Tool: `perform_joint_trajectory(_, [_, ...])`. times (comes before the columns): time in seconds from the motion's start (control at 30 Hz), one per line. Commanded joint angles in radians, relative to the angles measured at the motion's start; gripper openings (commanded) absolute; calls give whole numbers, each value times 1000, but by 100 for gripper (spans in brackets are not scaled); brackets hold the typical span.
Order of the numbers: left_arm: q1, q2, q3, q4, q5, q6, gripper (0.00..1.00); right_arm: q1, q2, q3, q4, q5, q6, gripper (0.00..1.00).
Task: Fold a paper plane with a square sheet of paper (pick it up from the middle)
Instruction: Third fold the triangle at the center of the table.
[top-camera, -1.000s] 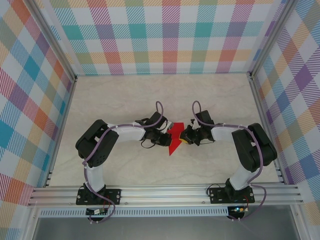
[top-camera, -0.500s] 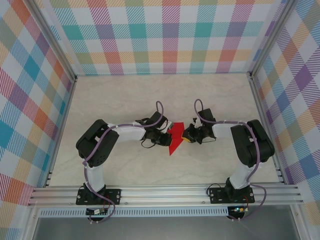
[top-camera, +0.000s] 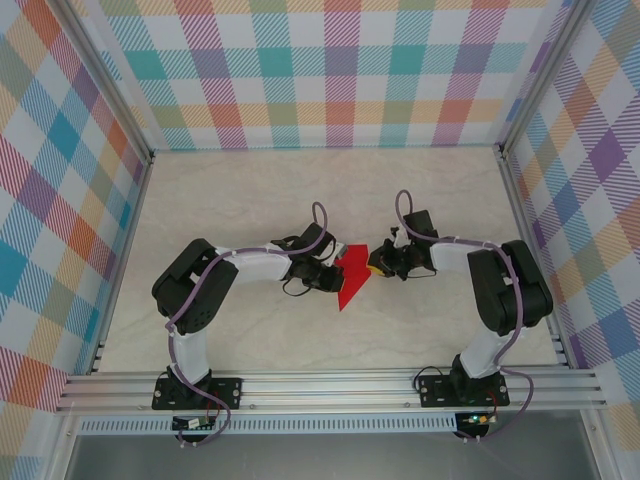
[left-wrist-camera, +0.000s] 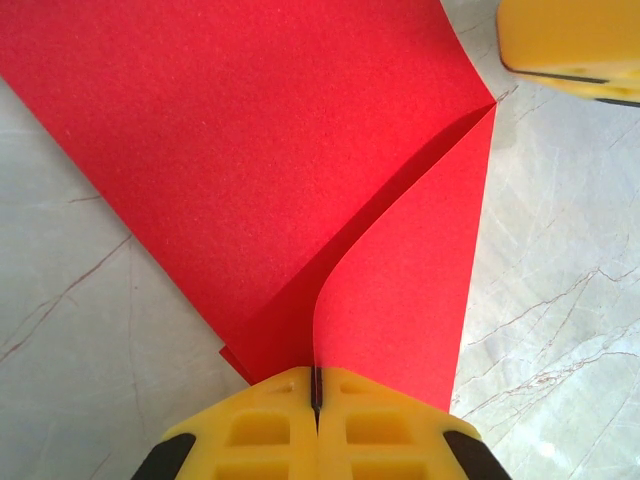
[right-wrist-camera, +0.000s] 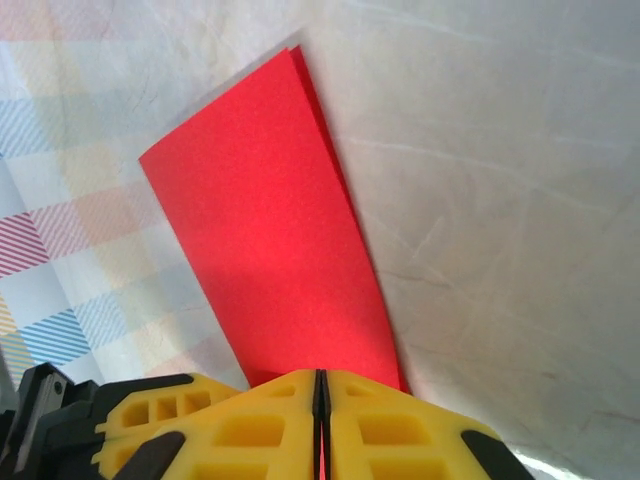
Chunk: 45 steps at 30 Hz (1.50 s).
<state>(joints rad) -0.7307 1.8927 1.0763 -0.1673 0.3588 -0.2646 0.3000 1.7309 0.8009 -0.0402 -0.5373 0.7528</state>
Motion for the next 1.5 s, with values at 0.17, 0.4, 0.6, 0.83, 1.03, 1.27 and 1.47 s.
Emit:
perform_joint_trajectory(0.17, [6,47,-3,-85,-29,22,0,-4,88,-16,1,20,-15,10])
perform_joint_trajectory(0.4, [5,40,-2,-95,-28,25,0,-2,-45,11,-61,19,-30,12])
perform_joint_trajectory(0.6, [5,49,12,-95,-22,21,1,23,-41,15,-15,-15,-27,12])
perform_joint_trajectory(0.83, [5,38,37,-102,-20,9,6,50,74,35,13,-98,-34,11])
perform_joint_trajectory(1.03, [6,-18,36,-147,-65,-10,24,50,93,20,-24,-7,-24,11])
perform_joint_trajectory(1.27, [5,-213,18,-183,-189,-109,42,56,30,-51,27,27,90,11])
perform_joint_trajectory(1.47, [-1,-263,-31,-84,-46,-193,22,74,-45,-89,35,69,146,12])
